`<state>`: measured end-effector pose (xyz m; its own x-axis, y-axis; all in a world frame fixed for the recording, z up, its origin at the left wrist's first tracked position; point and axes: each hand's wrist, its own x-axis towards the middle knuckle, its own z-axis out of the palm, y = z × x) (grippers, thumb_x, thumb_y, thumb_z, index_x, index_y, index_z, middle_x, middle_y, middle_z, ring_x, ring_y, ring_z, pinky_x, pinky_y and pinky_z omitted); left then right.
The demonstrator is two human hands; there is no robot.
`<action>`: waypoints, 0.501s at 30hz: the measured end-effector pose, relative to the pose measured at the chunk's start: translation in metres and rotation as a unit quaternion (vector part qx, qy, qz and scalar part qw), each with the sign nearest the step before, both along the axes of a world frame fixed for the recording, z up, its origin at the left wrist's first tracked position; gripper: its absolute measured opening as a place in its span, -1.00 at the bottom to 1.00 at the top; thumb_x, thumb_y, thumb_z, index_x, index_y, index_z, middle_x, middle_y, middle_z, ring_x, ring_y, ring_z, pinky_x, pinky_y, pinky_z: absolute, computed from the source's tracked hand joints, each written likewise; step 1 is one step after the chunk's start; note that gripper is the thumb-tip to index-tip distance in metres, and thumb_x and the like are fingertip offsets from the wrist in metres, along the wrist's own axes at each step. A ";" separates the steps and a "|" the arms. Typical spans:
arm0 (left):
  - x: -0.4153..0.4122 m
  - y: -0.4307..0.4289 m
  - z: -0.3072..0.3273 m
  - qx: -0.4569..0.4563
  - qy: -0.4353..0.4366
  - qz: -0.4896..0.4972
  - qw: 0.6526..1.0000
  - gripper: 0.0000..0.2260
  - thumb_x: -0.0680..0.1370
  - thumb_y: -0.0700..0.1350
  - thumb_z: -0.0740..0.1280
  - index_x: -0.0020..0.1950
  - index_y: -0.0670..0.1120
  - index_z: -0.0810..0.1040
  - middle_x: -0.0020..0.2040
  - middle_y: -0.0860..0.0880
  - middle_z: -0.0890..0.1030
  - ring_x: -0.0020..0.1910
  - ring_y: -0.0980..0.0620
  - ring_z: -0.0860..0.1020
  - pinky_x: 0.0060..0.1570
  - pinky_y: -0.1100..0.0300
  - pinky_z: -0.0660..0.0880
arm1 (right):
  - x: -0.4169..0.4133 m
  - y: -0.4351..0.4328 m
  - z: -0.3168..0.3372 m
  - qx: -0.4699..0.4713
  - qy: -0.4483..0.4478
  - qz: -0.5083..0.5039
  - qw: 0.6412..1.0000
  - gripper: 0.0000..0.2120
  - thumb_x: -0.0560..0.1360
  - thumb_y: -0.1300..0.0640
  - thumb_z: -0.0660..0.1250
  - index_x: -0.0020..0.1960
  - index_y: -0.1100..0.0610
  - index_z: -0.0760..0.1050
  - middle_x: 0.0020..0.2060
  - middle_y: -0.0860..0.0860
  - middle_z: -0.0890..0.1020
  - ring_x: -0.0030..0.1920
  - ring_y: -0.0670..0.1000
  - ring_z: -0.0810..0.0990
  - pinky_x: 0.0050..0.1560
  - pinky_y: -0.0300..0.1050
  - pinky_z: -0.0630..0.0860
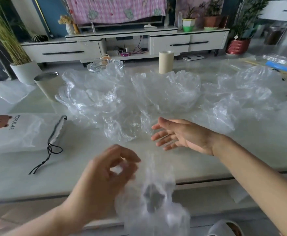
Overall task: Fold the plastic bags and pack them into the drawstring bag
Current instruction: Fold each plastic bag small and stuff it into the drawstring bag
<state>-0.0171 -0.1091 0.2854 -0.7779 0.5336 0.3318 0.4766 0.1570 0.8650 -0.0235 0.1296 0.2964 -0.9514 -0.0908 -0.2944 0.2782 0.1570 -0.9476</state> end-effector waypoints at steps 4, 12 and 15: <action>-0.038 -0.015 0.014 0.043 -0.032 0.111 0.992 -0.81 0.47 -0.36 0.33 -0.17 -0.06 0.55 -0.36 0.03 0.61 -0.46 0.16 0.54 -0.41 0.42 0.43 | 0.009 -0.025 0.005 0.017 -0.008 0.101 0.995 -0.26 0.20 -0.37 0.42 0.25 -0.02 0.40 0.05 0.01 0.64 0.06 -0.01 0.62 0.05 -0.11 0.57; -0.081 -0.047 -0.012 0.030 -0.098 0.216 0.971 -0.75 0.51 -0.37 0.30 -0.17 -0.02 0.55 -0.37 0.01 0.59 -0.48 0.24 0.49 -0.41 0.46 0.39 | -0.009 -0.062 -0.022 0.045 0.092 -0.096 0.990 -0.82 0.45 0.35 0.37 -0.02 0.13 0.51 -0.29 0.01 0.48 -0.30 -0.07 0.51 -0.28 -0.33 0.49; -0.084 -0.059 -0.023 -0.099 -0.065 0.236 0.965 -0.77 0.51 -0.30 0.34 -0.15 0.06 0.55 -0.19 0.06 0.59 -0.28 0.13 0.54 -0.31 0.44 0.40 | -0.025 -0.068 -0.023 0.199 0.222 -0.160 0.941 -0.78 0.46 0.34 0.34 0.00 0.06 0.50 -0.16 -0.06 0.53 -0.12 -0.11 0.51 -0.10 -0.47 0.40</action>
